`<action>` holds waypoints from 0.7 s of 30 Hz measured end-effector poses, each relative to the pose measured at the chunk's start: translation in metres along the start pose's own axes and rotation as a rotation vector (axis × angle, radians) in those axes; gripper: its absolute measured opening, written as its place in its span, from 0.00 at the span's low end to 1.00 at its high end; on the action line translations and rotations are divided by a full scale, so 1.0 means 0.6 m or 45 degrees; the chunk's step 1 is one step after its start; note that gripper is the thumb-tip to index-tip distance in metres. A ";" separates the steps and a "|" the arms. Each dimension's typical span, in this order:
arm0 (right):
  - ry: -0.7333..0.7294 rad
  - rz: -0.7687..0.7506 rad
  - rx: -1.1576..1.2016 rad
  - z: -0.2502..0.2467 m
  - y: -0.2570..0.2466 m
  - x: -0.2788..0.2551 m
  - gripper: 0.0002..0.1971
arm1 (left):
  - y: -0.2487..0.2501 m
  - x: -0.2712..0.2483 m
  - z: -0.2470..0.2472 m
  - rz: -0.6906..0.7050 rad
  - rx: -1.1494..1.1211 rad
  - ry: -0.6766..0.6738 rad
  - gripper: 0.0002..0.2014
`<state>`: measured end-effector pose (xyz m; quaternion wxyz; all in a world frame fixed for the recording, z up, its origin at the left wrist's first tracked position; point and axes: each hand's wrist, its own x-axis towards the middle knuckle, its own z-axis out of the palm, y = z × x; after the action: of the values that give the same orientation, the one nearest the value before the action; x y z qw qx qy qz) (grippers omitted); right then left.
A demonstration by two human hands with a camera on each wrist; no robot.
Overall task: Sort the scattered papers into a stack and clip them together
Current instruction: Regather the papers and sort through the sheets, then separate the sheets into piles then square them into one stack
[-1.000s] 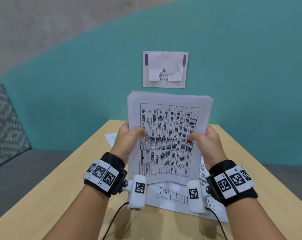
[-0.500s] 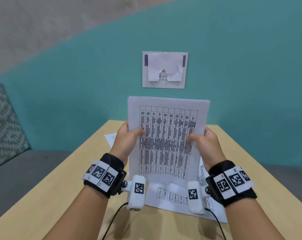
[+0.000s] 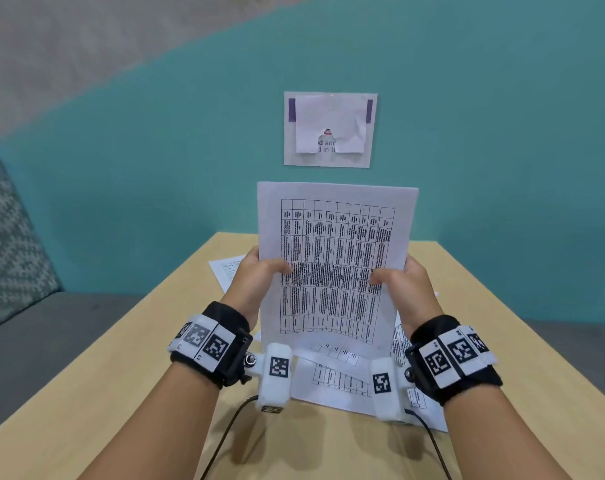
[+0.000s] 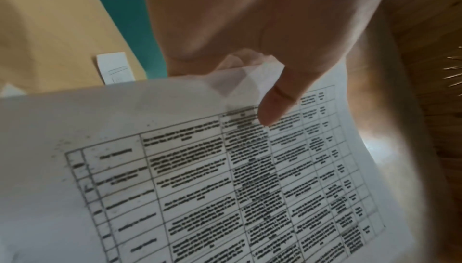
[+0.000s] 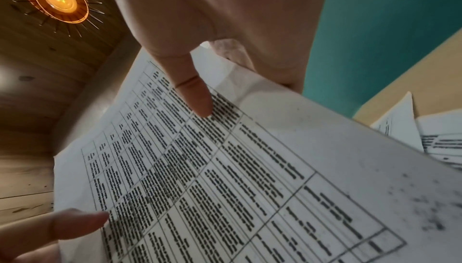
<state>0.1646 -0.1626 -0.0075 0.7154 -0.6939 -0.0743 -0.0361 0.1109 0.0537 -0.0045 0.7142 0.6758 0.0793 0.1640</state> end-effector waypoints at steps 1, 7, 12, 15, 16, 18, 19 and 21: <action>0.001 0.006 0.005 0.001 0.002 0.000 0.19 | -0.003 0.001 -0.001 0.000 0.025 -0.014 0.28; 0.005 -0.071 0.007 0.002 -0.024 -0.008 0.18 | 0.022 -0.009 -0.002 0.205 0.268 -0.014 0.20; -0.025 -0.144 0.086 -0.008 -0.056 -0.003 0.13 | 0.053 -0.020 -0.033 0.345 0.185 0.105 0.24; 0.047 -0.076 0.101 -0.023 -0.059 0.000 0.10 | 0.026 -0.008 -0.072 0.193 0.030 0.287 0.23; 0.054 -0.035 0.095 -0.026 -0.054 -0.001 0.09 | 0.012 0.001 -0.090 0.124 -0.040 0.359 0.23; -0.005 0.080 0.086 -0.026 -0.036 -0.008 0.08 | -0.016 0.020 -0.122 -0.021 -0.213 0.504 0.23; -0.063 0.159 0.054 -0.021 -0.026 -0.012 0.07 | -0.036 0.041 -0.145 -0.080 -0.290 0.559 0.25; -0.152 0.335 -0.169 -0.015 -0.002 -0.004 0.08 | -0.078 0.072 -0.179 -0.217 -0.410 0.567 0.30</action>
<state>0.1627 -0.1716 -0.0067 0.6609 -0.7442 -0.0226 0.0944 0.1213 0.1677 -0.0539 0.7886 0.4919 0.2637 0.2583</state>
